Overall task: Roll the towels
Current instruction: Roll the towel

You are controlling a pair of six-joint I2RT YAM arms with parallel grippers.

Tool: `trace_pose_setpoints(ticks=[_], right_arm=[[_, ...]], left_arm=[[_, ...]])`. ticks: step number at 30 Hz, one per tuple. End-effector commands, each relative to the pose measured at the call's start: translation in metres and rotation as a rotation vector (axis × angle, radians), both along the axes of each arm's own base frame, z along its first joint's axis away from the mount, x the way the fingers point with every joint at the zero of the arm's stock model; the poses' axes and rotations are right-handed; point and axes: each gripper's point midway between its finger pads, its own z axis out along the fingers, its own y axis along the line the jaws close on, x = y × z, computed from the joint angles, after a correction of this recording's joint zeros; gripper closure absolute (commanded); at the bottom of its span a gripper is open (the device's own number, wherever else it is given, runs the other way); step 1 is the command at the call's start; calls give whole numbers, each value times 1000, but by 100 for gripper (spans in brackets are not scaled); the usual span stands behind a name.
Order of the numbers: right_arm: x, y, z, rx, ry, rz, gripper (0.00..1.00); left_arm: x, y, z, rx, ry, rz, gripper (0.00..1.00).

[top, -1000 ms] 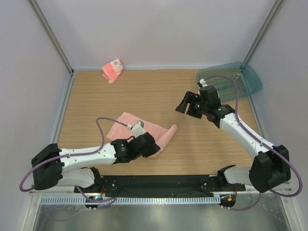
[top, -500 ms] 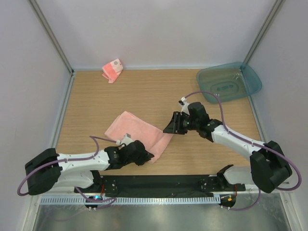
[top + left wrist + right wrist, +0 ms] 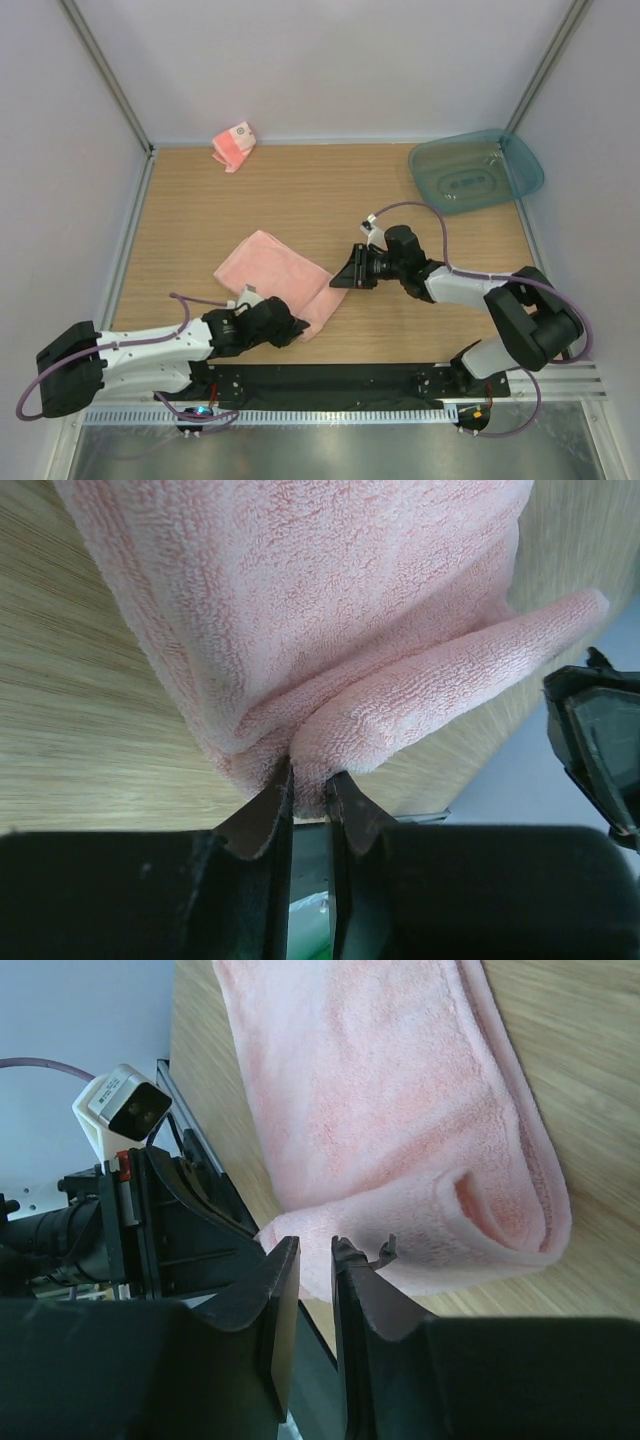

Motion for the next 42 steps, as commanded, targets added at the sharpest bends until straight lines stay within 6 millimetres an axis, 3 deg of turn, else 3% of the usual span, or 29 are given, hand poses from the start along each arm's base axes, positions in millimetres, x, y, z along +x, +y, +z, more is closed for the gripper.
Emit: trace_pose_setpoints(ticks=[1,4,8,11,13,15,16,18,19,22,23,25,28,29,33,37,42], right_arm=[[3,12,6,96,-43,28,73],[8,15,-3,97,-44,19,74],[13,15,-33,57,5,-3,75],[13,14,-57,29,54,-9,76],[13,17,-61,49,65,-3,78],[14,20,-65,65,80,-6,78],[13,20,-66,68,85,-5,78],[14,20,-65,67,78,-4,78],[15,21,-64,59,68,-2,78],[15,19,-66,13,51,6,79],[17,18,-65,6,47,5,78],[15,16,-66,-20,42,10,79],[16,16,-63,-43,20,20,79],[15,16,-62,-56,23,26,79],[17,17,-60,-80,2,39,79],[19,18,-59,-89,-6,43,79],[22,19,-56,-92,-11,47,79]], left_arm=[[4,20,-11,61,5,69,99],[3,20,-17,77,8,61,99],[1,21,-22,125,11,19,99],[4,23,-23,153,-18,-1,94],[9,21,-15,182,-81,-56,90],[12,25,-10,265,-139,-127,80],[18,18,5,271,-173,-149,74],[20,26,4,373,-178,-187,58],[25,19,18,404,-220,-243,54],[28,28,18,569,-218,-328,48],[34,20,30,607,-255,-389,48],[36,25,28,734,-264,-450,48],[42,15,44,849,-323,-540,49],[46,20,49,912,-343,-561,49],[54,2,62,936,-436,-658,47],[58,1,54,980,-444,-696,45],[46,-6,19,941,-376,-756,56]])
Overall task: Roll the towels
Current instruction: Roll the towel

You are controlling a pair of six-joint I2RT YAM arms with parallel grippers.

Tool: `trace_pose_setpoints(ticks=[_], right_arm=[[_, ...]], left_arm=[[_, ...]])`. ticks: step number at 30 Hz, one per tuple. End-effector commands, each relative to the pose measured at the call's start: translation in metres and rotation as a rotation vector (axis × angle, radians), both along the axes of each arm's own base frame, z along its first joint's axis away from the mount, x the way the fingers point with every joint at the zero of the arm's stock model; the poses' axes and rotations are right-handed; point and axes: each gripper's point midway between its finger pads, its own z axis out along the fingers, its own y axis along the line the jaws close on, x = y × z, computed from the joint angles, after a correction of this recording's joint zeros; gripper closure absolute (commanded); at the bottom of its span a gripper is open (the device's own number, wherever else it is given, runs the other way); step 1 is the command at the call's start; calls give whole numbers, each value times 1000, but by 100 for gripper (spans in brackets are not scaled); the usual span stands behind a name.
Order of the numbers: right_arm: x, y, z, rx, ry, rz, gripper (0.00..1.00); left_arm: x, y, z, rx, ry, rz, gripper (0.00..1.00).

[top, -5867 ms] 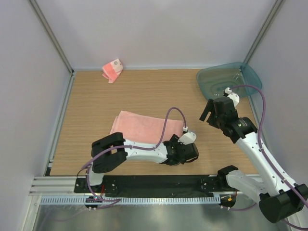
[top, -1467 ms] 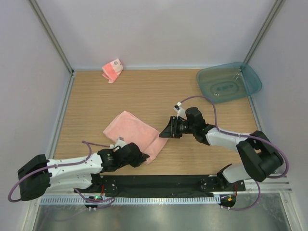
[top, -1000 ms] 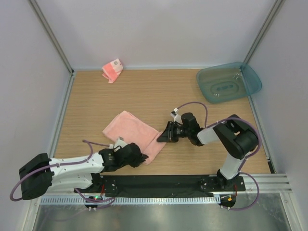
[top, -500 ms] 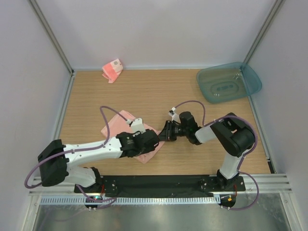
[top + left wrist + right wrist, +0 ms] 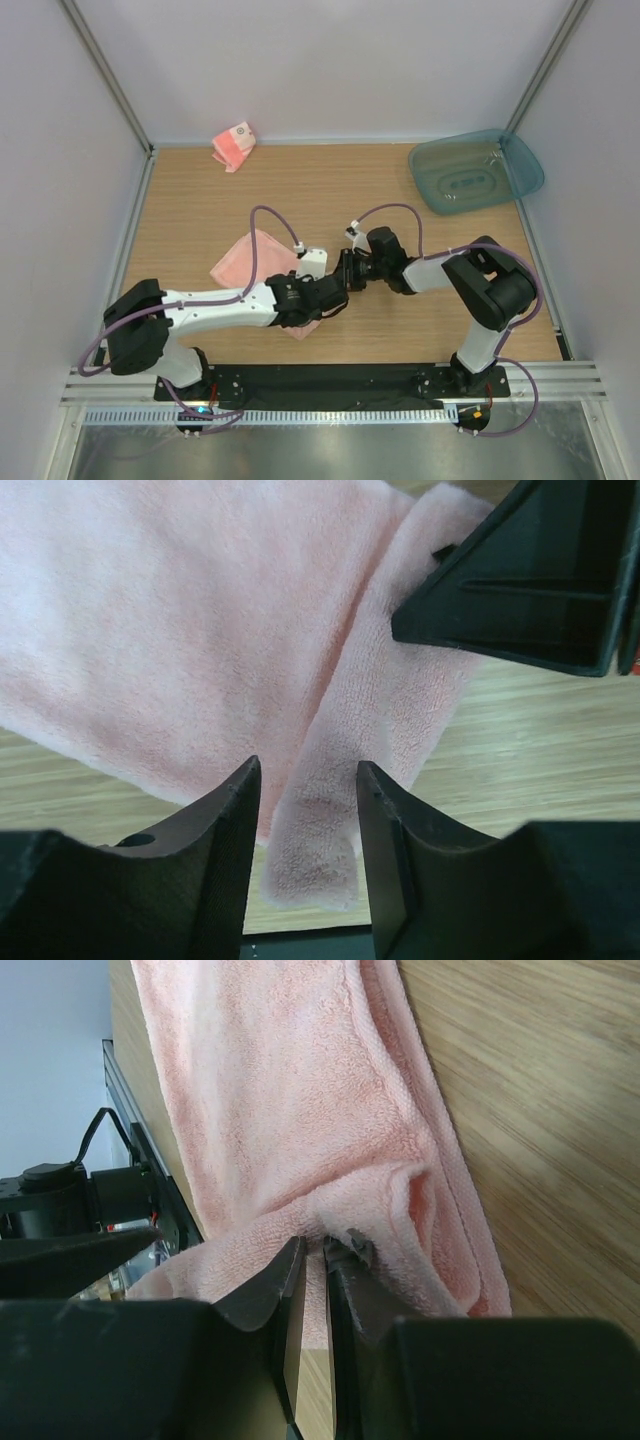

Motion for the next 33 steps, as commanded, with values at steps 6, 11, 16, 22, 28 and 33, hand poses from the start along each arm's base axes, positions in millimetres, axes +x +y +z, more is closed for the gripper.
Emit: trace_pose_setpoints(ticks=[6,11,16,22,28,33], right_arm=[[16,1,10,-42,-73,-11,79],[25,5,18,-55,-93,-10,80],[39,9,27,-71,-123,-15,75],[49,-5,55,-141,-191,-76,34],[20,-26,89,-49,-207,-145,17],[-13,-43,82,-6,-176,-170,12]], left_arm=[[-22,-9,-49,-85,127,10,94],[-36,0,-63,-169,180,108,100],[-45,17,-79,-195,200,155,100],[-49,20,-94,-240,233,183,100],[-46,18,-102,-267,251,199,100],[-42,14,-103,-290,259,208,100]])
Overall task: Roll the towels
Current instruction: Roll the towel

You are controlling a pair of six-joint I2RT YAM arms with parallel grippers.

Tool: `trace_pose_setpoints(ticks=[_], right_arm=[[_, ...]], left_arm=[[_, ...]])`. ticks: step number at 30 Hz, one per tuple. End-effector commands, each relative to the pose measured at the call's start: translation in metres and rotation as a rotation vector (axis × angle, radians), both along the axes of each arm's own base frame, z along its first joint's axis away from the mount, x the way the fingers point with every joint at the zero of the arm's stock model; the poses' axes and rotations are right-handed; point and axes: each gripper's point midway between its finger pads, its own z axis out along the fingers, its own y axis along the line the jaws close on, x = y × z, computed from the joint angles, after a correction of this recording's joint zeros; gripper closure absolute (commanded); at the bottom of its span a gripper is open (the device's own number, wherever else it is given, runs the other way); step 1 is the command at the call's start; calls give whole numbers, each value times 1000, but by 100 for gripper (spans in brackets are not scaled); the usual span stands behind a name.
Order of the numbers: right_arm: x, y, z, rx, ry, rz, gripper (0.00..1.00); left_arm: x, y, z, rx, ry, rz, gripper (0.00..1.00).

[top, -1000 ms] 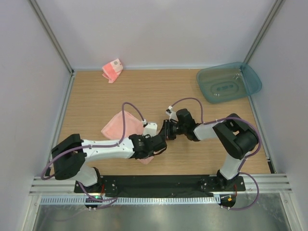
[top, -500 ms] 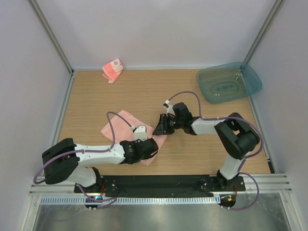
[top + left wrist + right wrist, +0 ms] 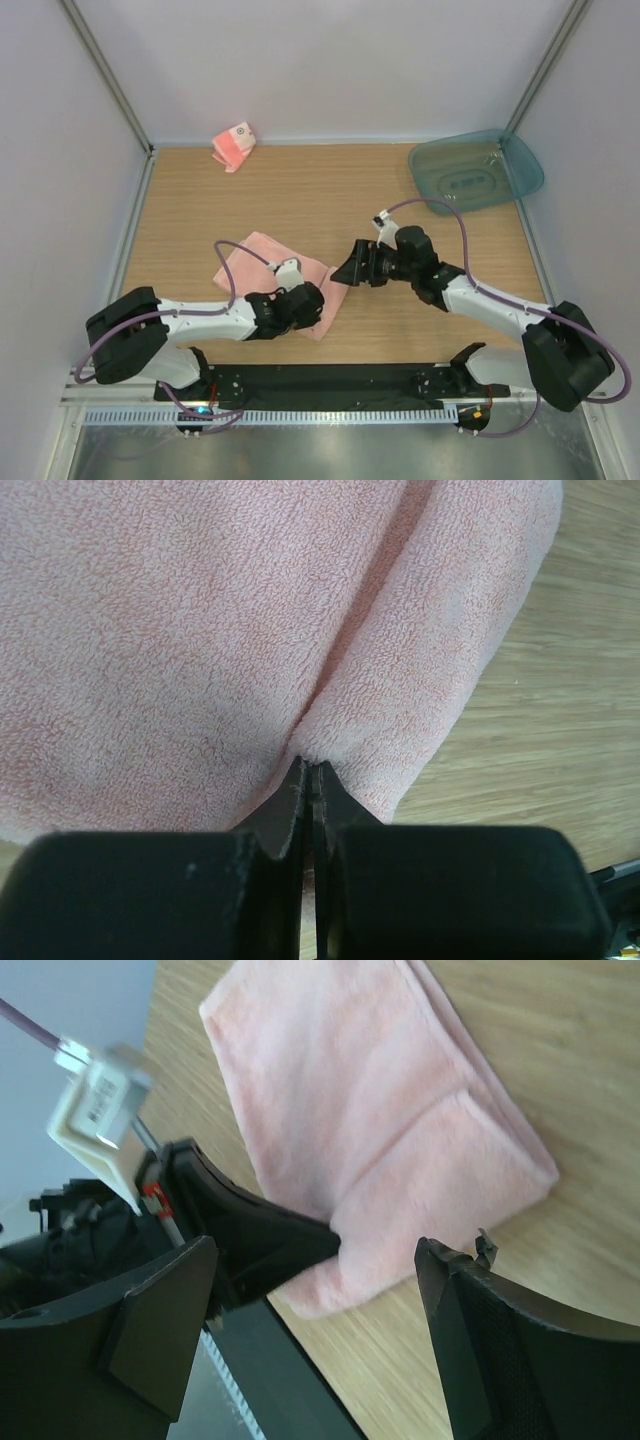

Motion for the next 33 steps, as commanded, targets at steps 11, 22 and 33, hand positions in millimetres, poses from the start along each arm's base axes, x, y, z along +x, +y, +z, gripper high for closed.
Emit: trace_pose_setpoints(ticks=[11,22,33], right_arm=[[-11,-29,-70,-57,131,-182,13],[-1,-11,-108,1,223,-185,30],[9,-15,-86,-29,146,-194,66]], left_arm=[[-14,11,-37,-6,174,-11,100],[-12,-8,-35,-107,179,-13,100],[10,-40,-26,-168,162,-47,100]])
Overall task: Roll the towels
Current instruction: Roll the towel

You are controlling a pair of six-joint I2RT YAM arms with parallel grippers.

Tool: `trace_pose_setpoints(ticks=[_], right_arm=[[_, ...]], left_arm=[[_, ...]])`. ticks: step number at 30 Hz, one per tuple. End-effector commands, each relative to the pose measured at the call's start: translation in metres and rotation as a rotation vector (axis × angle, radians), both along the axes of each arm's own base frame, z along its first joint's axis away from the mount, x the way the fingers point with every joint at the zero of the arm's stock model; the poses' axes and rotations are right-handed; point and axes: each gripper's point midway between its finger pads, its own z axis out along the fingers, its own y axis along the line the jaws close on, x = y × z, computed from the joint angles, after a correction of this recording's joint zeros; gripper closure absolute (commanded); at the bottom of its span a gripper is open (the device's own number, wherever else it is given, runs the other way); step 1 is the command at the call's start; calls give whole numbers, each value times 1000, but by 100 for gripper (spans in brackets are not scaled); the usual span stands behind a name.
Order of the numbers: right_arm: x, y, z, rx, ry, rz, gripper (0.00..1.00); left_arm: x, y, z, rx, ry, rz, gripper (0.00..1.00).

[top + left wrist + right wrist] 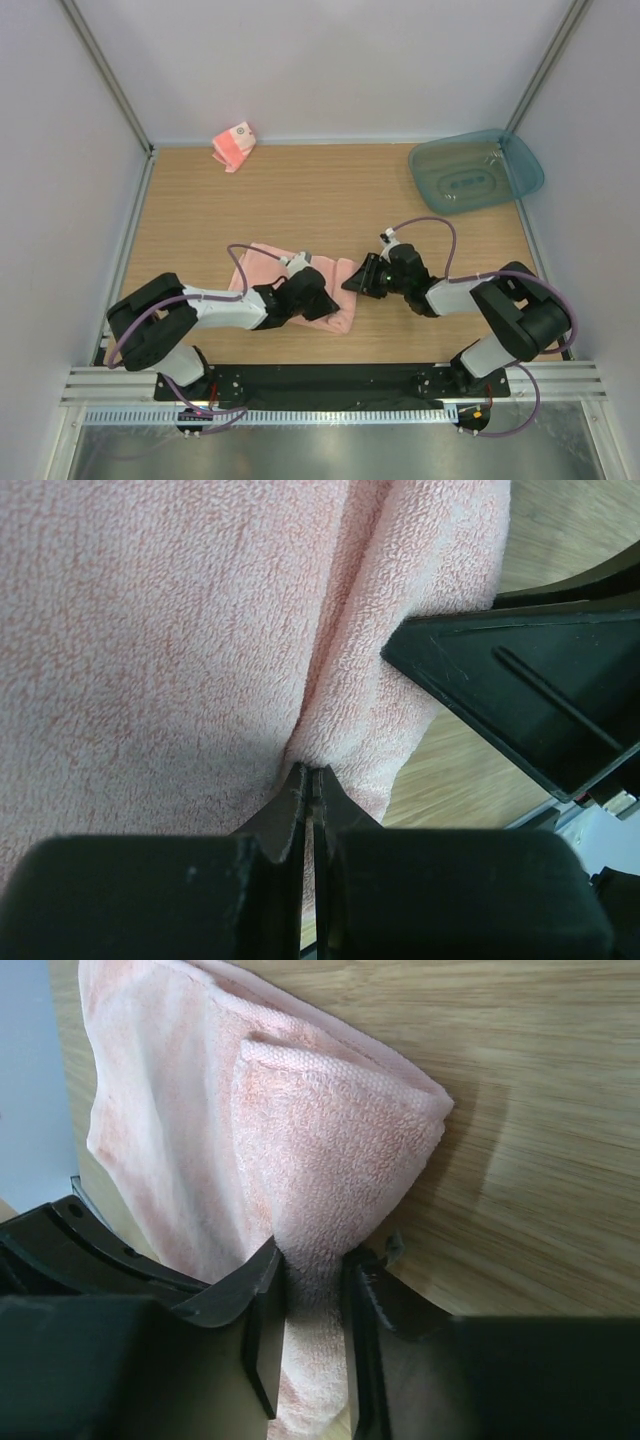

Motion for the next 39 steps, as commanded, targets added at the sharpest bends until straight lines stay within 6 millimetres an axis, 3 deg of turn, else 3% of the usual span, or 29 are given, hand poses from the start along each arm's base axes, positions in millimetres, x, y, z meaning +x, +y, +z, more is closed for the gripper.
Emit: trace_pose_setpoints(ticks=[1,6,8,9,13,14,16,17,20,21,22,25,26,28,32,35,39], right_arm=[[3,0,14,-32,-38,17,71],[17,-1,32,-88,-67,8,80],[16,-9,29,-148,-34,-10,83],[22,-8,38,-157,-49,-12,84],[20,-17,37,-256,21,-14,89],[21,-18,37,-267,28,-14,89],[23,-21,39,-296,40,-23,90],[23,-21,38,-305,42,-19,91],[25,-23,39,-327,47,-26,91],[26,-21,40,-331,43,-22,92],[25,-22,39,-341,54,-20,92],[25,-22,41,-359,61,-23,92],[25,-23,41,-364,62,-25,92],[24,-24,42,-373,69,-27,92],[24,-26,44,-393,76,-27,93],[23,-27,45,-400,79,-24,93],[22,-27,44,-407,84,-21,93]], left_arm=[[-7,8,-26,105,46,-49,100],[-7,10,-34,152,49,-79,100],[-8,10,-37,165,49,-94,99],[-9,11,-41,174,54,-100,97],[-9,10,-44,208,46,-123,89],[-11,15,-45,245,45,-133,84],[-8,9,-33,264,5,-146,77],[-6,20,-33,339,-23,-141,70],[2,19,-10,430,-134,-131,62],[1,29,-10,499,-141,-138,61],[0,20,1,508,-176,-150,61],[3,33,11,640,-250,-126,61],[-1,24,22,655,-295,-131,61],[1,26,37,730,-382,-115,59],[-9,-11,66,765,-523,-178,53],[-21,-30,63,805,-575,-248,48],[-38,-60,77,801,-664,-298,34]])
